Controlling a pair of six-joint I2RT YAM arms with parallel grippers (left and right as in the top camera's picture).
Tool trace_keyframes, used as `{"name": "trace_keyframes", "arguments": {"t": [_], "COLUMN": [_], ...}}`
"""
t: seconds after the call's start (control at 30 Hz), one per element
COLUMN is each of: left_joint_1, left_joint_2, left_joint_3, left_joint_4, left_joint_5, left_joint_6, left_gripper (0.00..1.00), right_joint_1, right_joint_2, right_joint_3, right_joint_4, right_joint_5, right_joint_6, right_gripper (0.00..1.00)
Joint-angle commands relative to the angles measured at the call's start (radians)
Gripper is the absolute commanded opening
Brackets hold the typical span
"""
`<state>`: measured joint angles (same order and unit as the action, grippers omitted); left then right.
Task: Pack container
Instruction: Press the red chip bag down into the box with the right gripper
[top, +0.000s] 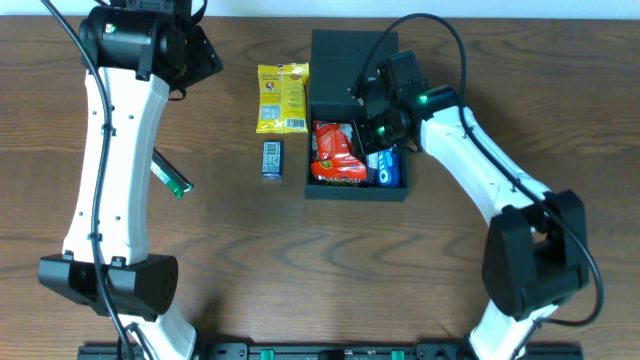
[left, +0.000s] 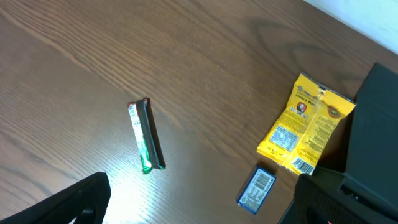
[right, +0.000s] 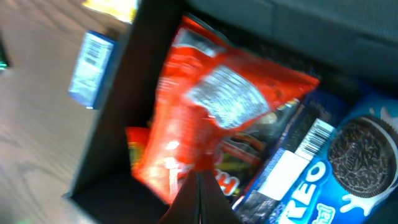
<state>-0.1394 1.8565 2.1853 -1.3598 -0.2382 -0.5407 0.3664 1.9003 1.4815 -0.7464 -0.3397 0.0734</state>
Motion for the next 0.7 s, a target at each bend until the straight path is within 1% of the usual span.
{"name": "trace_keyframes", "arguments": {"t": [0.0, 0.13, 0.2, 0.27, 0.37, 0.53, 0.67], "left_joint_1": [0.002, 0.002, 0.002, 0.002, 0.002, 0.003, 0.003], "left_joint_2": [0.008, 0.013, 0.017, 0.02, 0.02, 0.02, 0.02], "left_joint_3": [-0.011, -0.011, -0.011, -0.011, -0.012, -0.012, -0.012], "left_joint_4": [0.003, 0.003, 0.002, -0.003, -0.004, 0.002, 0.003], "left_joint_5": [0.003, 0.003, 0.003, 0.003, 0.002, -0.001, -0.002], "left_joint_6": [0.021, 0.022, 0.026, 0.026, 0.041, 0.041, 0.04], "left_gripper": [0.95, 0.95, 0.96, 0.95, 0.95, 0.95, 0.95], "right_joint_1": [0.042, 0.08, 0.091, 0.093, 0.089, 0.089, 0.085], "right_joint_2": [-0.022, 0.029, 0.066, 0.111, 0.138, 0.098, -0.004], "right_joint_3": [0.02, 0.02, 0.02, 0.02, 0.02, 0.046, 0.104], "right_joint_4": [-0.001, 0.006, 0.006, 0.005, 0.002, 0.0, -0.02], "right_joint_5": [-0.034, -0.024, 0.023, 0.064, 0.063, 0.058, 0.021], "right_joint_6": [-0.039, -0.053, -0.05, -0.029, -0.029, -0.031, -0.046], "right_gripper": [0.01, 0.01, 0.01, 0.01, 0.01, 0.01, 0.01]}}
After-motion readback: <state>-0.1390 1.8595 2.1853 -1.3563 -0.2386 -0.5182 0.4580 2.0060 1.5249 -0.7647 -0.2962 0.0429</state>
